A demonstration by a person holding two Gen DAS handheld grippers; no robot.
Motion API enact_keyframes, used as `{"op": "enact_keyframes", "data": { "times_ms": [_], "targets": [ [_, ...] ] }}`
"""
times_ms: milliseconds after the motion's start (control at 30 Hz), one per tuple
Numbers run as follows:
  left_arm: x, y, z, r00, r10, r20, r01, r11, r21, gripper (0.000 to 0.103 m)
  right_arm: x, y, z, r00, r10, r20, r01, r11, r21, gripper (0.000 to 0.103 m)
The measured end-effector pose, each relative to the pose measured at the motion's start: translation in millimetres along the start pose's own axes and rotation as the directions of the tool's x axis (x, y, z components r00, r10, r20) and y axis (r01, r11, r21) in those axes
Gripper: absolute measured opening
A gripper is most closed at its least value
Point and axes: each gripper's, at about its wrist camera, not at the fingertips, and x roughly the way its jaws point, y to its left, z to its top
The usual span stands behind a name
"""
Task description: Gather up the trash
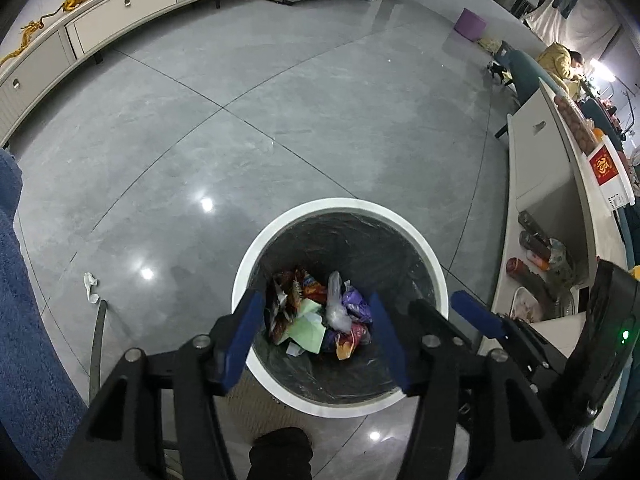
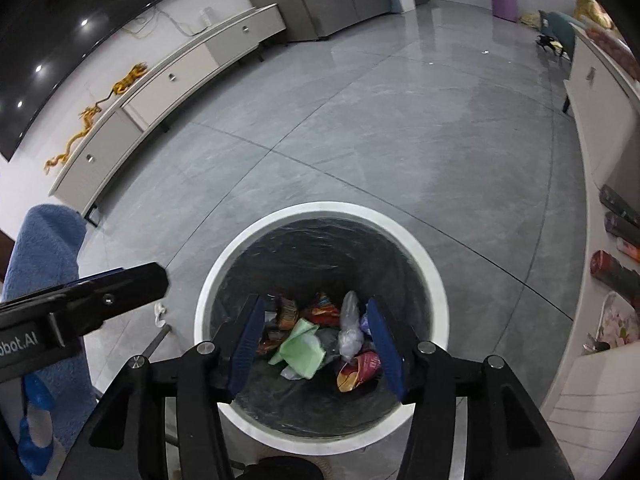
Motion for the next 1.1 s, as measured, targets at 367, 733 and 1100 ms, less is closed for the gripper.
{"op": "enact_keyframes", "data": {
  "times_ms": [367, 733, 1100],
  "targets": [
    [-98.0, 7.4, -32.9, 0.948, 0.145, 0.284, -0.121, 0.988, -0.1, 0.055, -84.0, 25.9, -8.9, 0.981, -0.074, 0.179, 0.081, 0.996, -0.03, 0.051],
    [-232.5, 35.3, -127.2, 0.761, 0.405, 0.506, -0.33, 0.914, -0.236, 0.065, -211.9, 93.4, -47.2, 0.909, -0.038, 0.415, 0.097, 0.988, -0.123, 0.07],
    [-336.0, 69.9, -233.2, 0.615, 0.515, 0.597, -0.356, 0.857, -0.372, 0.093, -285.3, 176.8, -115.0, 0.852, 0.102, 0.514, 0.079, 0.945, -0.317, 0.092]
  ]
}}
